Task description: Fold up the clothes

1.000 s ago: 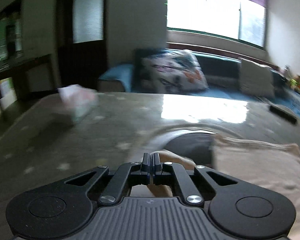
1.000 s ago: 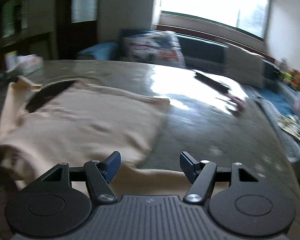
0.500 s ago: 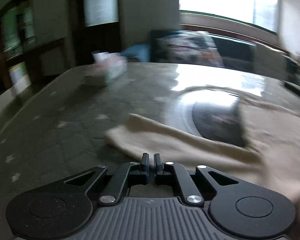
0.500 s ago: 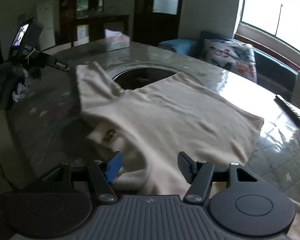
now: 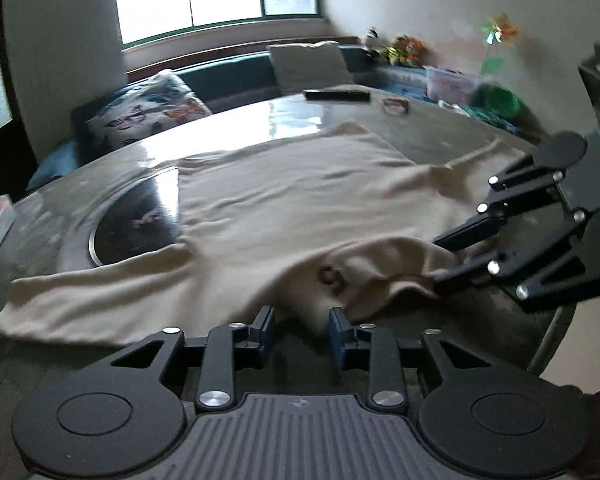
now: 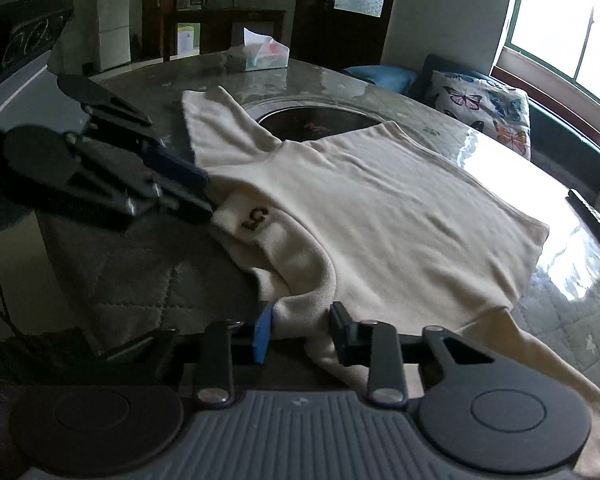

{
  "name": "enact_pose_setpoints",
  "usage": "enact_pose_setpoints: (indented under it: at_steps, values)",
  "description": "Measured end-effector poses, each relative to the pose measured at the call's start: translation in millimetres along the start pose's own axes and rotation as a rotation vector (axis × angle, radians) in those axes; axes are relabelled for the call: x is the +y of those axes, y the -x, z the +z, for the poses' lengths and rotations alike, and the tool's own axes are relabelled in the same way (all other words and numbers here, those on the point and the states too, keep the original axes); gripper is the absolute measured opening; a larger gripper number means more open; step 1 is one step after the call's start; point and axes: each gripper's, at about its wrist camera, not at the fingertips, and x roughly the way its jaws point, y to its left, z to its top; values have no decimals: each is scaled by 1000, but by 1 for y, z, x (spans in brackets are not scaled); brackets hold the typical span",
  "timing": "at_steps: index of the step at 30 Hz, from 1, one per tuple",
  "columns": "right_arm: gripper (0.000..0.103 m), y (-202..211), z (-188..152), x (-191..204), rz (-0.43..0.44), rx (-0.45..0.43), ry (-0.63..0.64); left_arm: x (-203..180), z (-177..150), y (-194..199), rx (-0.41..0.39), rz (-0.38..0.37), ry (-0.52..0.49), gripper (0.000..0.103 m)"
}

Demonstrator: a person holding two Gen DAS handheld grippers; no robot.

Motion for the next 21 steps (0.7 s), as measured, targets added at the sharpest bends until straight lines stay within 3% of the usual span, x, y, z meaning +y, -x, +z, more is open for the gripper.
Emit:
enact_pose_setpoints:
  at_steps: [3, 5, 7, 12, 17, 21]
  values:
    - [17, 1, -1, -4, 0, -9, -19, -2, 1, -8, 15, -17, -7, 30]
    - [15, 2, -1, -8, 3, -13, -33, -1, 1, -9, 18, -33, -9, 14]
    - [15, 4, 0, -10, 6, -18, -35, -2, 2, -7, 14, -37, -13, 10]
    - [15, 17, 4, -13, 18, -40, -19, 4, 7, 21, -25, -85, -4, 8]
    - [25, 13, -3, -10, 89, 9, -1, -1, -2, 15, 38, -97, -47, 8]
    - [27, 25, 5, -21, 122, -49, -51, 1, -1, 13, 54, -105, -65, 9]
